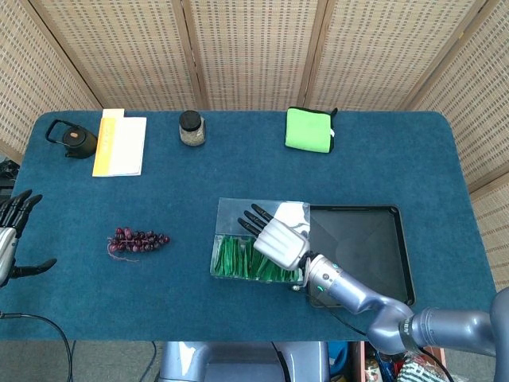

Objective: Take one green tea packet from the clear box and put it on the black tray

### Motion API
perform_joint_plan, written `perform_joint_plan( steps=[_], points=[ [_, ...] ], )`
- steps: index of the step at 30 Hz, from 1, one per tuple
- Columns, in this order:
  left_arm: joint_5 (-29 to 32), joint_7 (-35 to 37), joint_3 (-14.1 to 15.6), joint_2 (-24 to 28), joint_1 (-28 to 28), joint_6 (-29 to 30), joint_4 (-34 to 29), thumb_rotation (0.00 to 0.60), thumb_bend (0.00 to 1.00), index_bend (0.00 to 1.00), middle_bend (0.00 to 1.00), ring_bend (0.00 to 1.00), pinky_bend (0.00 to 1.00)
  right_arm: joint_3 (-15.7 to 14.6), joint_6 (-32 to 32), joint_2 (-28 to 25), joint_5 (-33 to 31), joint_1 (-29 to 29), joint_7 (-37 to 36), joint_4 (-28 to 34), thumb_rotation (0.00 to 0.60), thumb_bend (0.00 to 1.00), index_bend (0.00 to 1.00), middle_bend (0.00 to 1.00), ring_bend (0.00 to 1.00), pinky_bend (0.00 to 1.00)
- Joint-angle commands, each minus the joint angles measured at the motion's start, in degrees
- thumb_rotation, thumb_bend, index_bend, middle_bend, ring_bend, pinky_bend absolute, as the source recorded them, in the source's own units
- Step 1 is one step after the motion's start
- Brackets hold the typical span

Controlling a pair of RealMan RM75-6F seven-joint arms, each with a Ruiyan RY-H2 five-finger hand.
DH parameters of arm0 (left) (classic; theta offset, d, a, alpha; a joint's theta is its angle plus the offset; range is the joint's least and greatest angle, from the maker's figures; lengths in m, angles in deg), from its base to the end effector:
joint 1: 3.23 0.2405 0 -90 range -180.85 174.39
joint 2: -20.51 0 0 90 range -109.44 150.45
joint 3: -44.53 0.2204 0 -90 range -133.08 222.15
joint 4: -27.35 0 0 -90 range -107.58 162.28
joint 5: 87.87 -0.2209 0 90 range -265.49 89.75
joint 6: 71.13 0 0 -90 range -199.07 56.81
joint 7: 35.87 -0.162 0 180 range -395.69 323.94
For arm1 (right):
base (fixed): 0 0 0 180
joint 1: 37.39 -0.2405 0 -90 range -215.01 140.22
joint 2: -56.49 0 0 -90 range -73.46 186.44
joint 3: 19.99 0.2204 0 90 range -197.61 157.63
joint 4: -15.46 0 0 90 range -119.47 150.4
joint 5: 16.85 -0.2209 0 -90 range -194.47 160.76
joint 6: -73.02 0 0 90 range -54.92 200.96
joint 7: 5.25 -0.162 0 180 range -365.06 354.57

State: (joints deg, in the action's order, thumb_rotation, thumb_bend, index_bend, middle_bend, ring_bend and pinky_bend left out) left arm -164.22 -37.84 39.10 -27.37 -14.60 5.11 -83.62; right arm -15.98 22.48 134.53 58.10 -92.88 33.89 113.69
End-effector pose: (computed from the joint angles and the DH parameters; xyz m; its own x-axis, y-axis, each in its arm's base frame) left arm -0.2409 0.2284 0.1713 0.3650 0.0827 0.9273 0.9300 0.0138 -0.3673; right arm -0.0333 -0.3013 -0.0258 0.7873 0.1000 0.6084 -0.3308 -0.7642 0.5537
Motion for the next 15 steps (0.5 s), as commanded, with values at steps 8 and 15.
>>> perform_joint_plan(
  steps=[8,15],
  points=[
    [-0.31,0.25,0.09,0.1,0.15,0.23,-0.09,0.6,0.06,0.0,0.0,0.0,0.0,2.12,-2.43,-5.48,0.67,0.62,0.97,6.6,0.6,0.64,0.68,0.16,0.0,0.09],
    [-0.5,0.54,0.12,0.18,0.22,0.32,-0.01,0.6,0.06,0.0,0.0,0.0,0.0,4.03,-4.9,-10.54,0.69,1.54,1.83,11.27,0.6,0.64,0.68,0.16,0.0,0.09]
  ],
)
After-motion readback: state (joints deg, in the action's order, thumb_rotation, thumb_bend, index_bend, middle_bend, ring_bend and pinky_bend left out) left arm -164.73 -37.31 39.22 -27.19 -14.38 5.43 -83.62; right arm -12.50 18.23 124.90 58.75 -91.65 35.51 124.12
